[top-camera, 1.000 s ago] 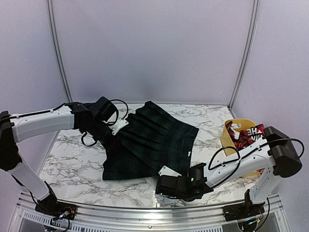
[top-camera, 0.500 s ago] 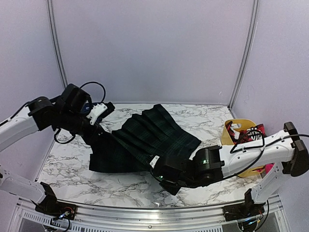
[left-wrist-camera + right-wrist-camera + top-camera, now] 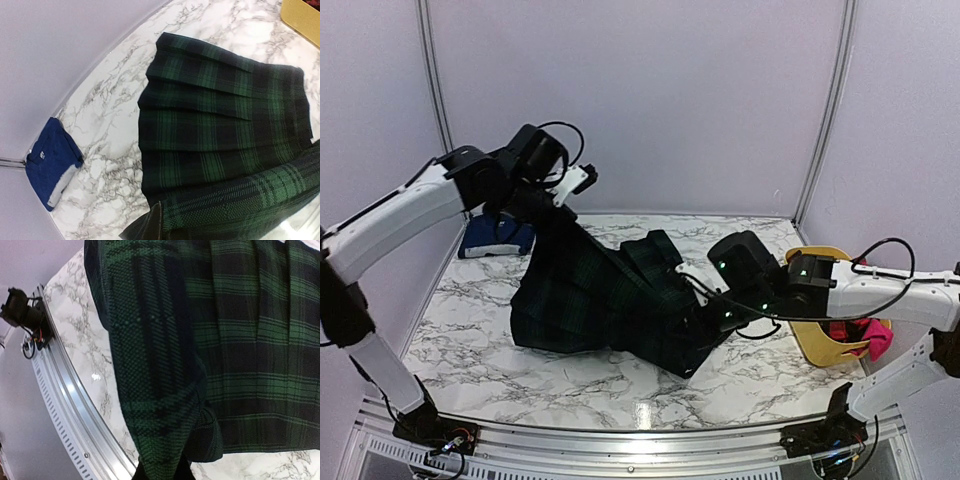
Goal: Fold and stack the mixed laundry pile
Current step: Fold the flattened skirt at the center of the board.
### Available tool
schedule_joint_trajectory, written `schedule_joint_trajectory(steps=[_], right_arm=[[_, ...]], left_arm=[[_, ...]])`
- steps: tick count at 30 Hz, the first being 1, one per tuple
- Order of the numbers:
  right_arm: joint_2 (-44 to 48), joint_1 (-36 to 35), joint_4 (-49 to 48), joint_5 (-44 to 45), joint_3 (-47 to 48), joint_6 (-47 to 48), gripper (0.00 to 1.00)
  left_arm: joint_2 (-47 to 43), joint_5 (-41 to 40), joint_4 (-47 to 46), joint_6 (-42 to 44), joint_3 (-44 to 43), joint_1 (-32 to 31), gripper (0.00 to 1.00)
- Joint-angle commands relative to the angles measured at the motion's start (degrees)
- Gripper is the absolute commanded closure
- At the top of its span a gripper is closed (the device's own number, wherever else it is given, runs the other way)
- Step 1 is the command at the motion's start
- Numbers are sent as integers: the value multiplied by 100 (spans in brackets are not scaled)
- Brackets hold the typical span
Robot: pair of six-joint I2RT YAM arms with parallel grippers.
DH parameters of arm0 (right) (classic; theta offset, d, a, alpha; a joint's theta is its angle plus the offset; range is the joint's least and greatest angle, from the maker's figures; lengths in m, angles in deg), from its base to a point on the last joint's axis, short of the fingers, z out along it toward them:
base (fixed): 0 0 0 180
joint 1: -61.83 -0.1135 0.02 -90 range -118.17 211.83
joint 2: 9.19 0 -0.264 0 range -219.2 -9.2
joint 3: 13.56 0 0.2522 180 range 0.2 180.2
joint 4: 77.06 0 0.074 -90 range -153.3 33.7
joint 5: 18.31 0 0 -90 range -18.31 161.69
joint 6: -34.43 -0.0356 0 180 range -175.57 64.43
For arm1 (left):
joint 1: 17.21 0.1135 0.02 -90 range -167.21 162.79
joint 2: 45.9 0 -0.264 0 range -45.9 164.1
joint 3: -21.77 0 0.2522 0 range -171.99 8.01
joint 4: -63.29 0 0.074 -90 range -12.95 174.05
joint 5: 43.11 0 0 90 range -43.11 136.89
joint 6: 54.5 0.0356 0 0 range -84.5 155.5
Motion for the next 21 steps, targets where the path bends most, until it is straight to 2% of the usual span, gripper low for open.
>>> schedule_joint_trajectory(steps=[1, 4, 6, 13, 17, 21], right_arm=[[77, 1072, -407, -1282, -398, -21, 100], [-204, 1804, -487, -1444, -529, -126, 100], [-544, 2127, -428, -1297, -515, -152, 100], [-2063, 2394, 98, -168, 132, 83, 100], [-2949, 2385, -51, -119, 453, 418, 100], [-3475, 2122, -115, -321, 947, 788, 100]], left_arm=[[1373, -947, -593, 516, -1316, 104, 100], [2379, -858, -793, 592, -2038, 122, 100], [2868, -807, -1018, 585, -2226, 143, 100], [3921, -432, -1458, 368, -2216, 143, 100], [3662, -259, -1573, 209, -1331, 147, 100], [2656, -42, -1845, -68, 228, 144, 100]])
